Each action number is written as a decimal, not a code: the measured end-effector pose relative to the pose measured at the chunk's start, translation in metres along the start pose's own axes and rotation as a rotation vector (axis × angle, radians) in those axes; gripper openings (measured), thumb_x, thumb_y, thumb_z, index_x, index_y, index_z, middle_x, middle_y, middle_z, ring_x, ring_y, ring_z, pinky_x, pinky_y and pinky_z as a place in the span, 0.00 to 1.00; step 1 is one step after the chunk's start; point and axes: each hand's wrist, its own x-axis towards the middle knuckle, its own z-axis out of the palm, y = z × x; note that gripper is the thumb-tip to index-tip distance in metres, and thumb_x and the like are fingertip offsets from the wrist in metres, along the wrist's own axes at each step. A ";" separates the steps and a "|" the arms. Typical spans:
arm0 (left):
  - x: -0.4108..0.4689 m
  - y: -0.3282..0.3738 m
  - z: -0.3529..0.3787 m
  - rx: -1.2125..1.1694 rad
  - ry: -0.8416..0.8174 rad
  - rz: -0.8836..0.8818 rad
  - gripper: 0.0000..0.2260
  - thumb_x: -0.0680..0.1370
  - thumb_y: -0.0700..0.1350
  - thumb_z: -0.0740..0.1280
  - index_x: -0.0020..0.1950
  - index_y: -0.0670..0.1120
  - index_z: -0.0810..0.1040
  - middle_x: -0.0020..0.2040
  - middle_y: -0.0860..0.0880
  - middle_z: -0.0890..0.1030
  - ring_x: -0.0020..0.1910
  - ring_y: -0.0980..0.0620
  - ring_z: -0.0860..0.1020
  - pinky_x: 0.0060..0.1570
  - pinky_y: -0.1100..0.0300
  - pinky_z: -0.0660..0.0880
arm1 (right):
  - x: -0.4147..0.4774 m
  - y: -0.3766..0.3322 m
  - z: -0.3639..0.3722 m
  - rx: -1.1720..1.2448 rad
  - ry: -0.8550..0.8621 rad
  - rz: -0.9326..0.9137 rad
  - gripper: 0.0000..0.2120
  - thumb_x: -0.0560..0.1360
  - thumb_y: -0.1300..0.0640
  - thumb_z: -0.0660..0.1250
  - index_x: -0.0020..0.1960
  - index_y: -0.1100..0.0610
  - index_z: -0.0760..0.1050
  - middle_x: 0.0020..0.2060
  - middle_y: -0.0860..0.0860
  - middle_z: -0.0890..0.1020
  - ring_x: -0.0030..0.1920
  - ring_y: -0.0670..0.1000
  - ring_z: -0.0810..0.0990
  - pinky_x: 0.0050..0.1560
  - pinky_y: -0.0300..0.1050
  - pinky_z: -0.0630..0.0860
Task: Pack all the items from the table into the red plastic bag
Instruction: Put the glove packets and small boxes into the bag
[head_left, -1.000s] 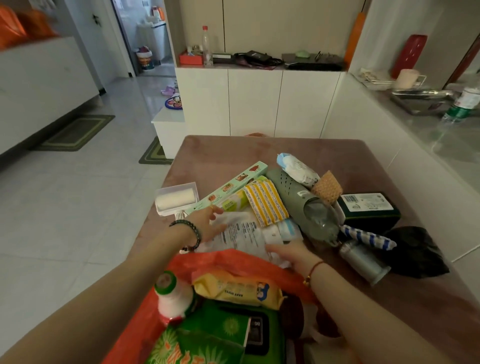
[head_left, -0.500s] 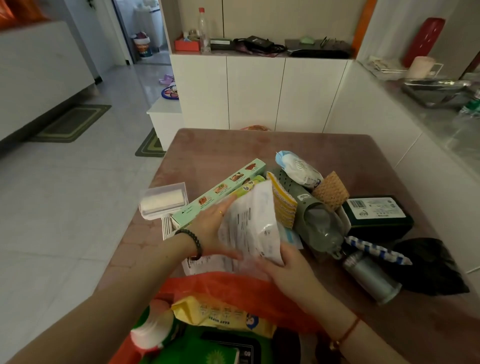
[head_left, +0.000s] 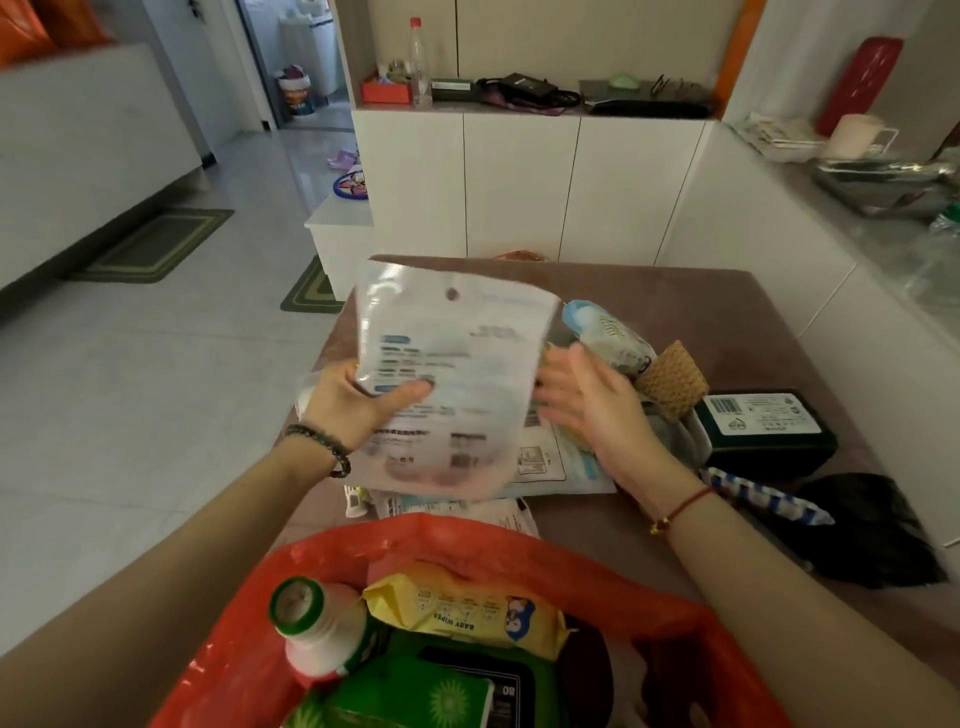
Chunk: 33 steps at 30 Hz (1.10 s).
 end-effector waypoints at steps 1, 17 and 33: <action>0.000 -0.001 -0.005 -0.056 0.104 -0.035 0.07 0.68 0.40 0.72 0.39 0.51 0.78 0.34 0.60 0.81 0.29 0.67 0.80 0.30 0.75 0.75 | 0.004 0.016 -0.001 -0.183 0.015 0.058 0.09 0.78 0.56 0.60 0.56 0.55 0.74 0.58 0.57 0.79 0.54 0.52 0.79 0.54 0.46 0.77; -0.023 0.002 -0.031 -0.620 0.445 -0.485 0.04 0.72 0.41 0.70 0.41 0.45 0.75 0.39 0.48 0.80 0.37 0.51 0.79 0.38 0.56 0.76 | 0.018 0.045 -0.004 -1.331 -0.015 -0.289 0.11 0.77 0.60 0.56 0.53 0.56 0.76 0.44 0.57 0.83 0.46 0.59 0.81 0.41 0.49 0.75; -0.120 0.080 0.030 -0.828 -0.034 -0.372 0.07 0.72 0.42 0.68 0.50 0.44 0.80 0.40 0.48 0.85 0.36 0.51 0.84 0.40 0.53 0.82 | -0.137 -0.073 0.001 -0.173 0.459 -0.093 0.06 0.74 0.51 0.65 0.40 0.51 0.75 0.39 0.49 0.83 0.34 0.41 0.81 0.30 0.32 0.76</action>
